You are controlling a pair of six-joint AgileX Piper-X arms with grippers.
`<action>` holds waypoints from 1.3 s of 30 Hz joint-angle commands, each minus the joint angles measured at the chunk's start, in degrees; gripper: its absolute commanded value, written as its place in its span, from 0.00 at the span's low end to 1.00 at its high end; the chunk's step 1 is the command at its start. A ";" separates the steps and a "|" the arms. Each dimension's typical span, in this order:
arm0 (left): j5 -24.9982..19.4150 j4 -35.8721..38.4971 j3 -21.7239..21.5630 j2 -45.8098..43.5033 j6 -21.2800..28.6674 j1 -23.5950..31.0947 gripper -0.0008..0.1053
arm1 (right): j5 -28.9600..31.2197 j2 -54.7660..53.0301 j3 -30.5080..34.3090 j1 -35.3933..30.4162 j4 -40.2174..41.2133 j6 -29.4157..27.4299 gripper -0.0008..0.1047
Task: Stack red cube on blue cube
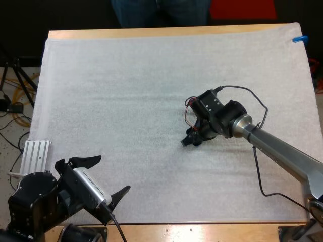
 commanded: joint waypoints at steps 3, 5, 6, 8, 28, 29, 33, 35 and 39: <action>-0.14 0.26 -0.33 -0.10 -0.01 -0.08 0.83 | -0.33 -2.05 -0.33 -0.13 -0.05 -0.09 0.62; -0.14 0.26 -0.33 -0.10 -0.01 -0.08 0.83 | 0.06 -3.69 -0.47 -0.13 -0.17 -0.09 0.64; -0.14 0.26 -0.33 -0.10 -0.01 -0.08 0.83 | 0.96 -5.11 -0.67 -0.13 -0.17 -0.09 0.64; -0.14 0.26 -0.33 -0.10 -0.01 -0.08 0.83 | 1.89 -7.39 -0.86 -0.33 -0.17 -0.09 0.65; -10.63 -9.72 -0.33 8.26 -4.55 2.79 0.83 | -2.92 -25.72 -0.84 -31.77 3.13 -3.73 0.65; -10.62 -10.64 -0.33 8.52 -4.76 4.09 0.83 | -3.08 -26.47 -0.84 -32.43 3.45 -4.01 0.65; -9.69 -13.31 -0.33 9.25 -4.52 12.81 0.83 | -3.18 -31.85 0.19 -37.67 4.55 -5.07 0.65; -8.81 -13.83 -0.33 9.24 -4.49 16.12 0.83 | -3.18 -34.77 1.94 -38.72 4.55 -5.52 0.65; -7.39 -14.25 -0.33 8.83 -4.78 18.38 0.83 | -3.18 -42.40 7.05 -39.27 4.55 -6.53 0.65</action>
